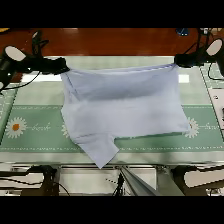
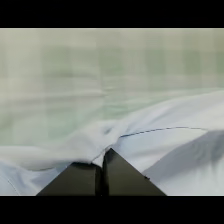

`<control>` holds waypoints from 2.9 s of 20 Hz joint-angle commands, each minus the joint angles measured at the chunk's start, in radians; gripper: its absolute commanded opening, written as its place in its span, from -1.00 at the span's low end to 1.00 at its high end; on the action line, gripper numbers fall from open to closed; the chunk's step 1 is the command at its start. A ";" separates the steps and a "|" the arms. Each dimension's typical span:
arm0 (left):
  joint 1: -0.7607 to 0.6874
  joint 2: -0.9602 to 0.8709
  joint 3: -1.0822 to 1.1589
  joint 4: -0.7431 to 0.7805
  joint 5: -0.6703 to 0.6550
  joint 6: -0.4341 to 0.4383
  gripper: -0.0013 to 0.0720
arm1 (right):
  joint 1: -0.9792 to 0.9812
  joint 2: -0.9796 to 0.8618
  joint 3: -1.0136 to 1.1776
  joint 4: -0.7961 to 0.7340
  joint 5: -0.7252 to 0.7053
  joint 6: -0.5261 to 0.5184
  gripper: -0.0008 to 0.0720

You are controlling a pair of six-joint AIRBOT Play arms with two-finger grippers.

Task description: Fold the shirts.

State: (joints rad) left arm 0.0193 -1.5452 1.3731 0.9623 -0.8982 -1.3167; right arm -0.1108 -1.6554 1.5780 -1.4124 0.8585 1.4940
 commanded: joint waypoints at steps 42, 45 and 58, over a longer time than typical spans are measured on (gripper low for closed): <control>0.098 0.695 -1.038 -0.142 -0.425 -0.057 0.51 | -0.277 0.307 -0.172 0.147 0.658 -0.139 0.40; 0.032 0.680 -1.073 -0.151 -0.315 -0.084 0.51 | -0.277 0.306 -0.174 0.147 0.604 -0.146 0.40; -0.249 0.418 -1.076 -0.327 0.018 -0.047 -0.90 | -0.309 0.306 -0.174 0.111 0.588 -0.145 0.40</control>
State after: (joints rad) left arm -0.1959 -1.1000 0.2993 0.6460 -0.9379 -1.3903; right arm -0.3981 -1.3495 1.4044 -1.2690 1.4288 1.3483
